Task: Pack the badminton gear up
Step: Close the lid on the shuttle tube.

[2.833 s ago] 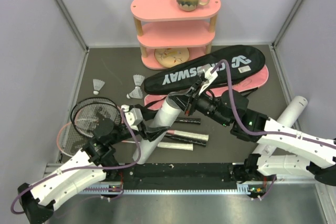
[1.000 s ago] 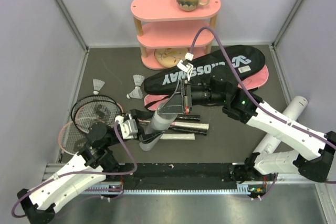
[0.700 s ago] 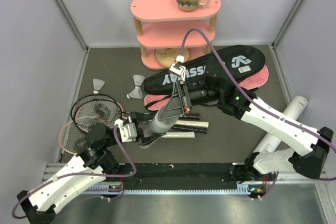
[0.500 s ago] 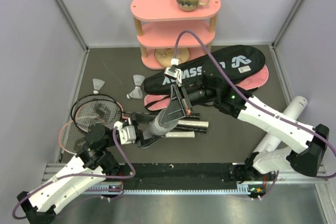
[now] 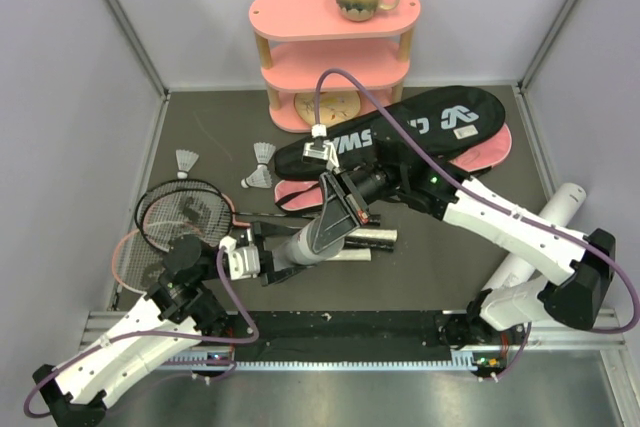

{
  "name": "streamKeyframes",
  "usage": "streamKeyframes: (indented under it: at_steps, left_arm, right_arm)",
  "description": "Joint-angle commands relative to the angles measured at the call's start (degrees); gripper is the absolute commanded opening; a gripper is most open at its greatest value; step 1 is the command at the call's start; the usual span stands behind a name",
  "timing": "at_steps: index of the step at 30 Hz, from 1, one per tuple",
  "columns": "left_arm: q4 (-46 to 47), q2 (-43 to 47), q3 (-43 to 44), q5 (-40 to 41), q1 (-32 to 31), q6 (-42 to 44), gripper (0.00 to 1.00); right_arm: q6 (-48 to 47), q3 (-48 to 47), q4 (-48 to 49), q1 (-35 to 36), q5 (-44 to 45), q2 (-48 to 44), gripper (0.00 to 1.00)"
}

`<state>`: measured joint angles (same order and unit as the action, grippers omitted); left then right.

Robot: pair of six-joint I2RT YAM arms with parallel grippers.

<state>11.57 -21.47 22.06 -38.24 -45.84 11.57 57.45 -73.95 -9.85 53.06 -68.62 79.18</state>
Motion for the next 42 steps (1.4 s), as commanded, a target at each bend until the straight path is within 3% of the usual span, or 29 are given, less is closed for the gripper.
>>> streamKeyframes:
  at_steps: [1,7,17,27,36,42]
  left_arm:
    - [11.45,-1.20,2.63,1.59,-1.26,-1.55,0.05]
    - [11.10,-1.47,2.63,2.03,-1.70,-1.64,0.04]
    - [12.86,-1.29,1.49,4.23,-2.76,-3.04,0.08]
    - [19.18,-2.79,0.17,3.43,-3.81,-6.65,0.05]
    - [23.76,-4.45,-0.71,3.96,-4.60,-8.93,0.02]
    - [28.24,-7.08,-1.94,6.59,-5.31,-10.96,0.01]
  right_arm:
    - [-5.51,9.44,-30.58,1.18,22.20,17.33,0.00]
    - [-4.98,4.88,-35.40,0.47,29.51,18.02,0.00]
    - [-15.70,-4.62,-51.93,0.56,39.34,22.60,0.00]
    - [-19.30,-8.92,-57.03,1.78,41.45,28.22,0.00]
    - [-18.17,-16.99,-52.74,1.79,43.29,27.62,0.00]
    - [-12.91,-14.76,-37.99,2.05,49.88,20.33,0.00]
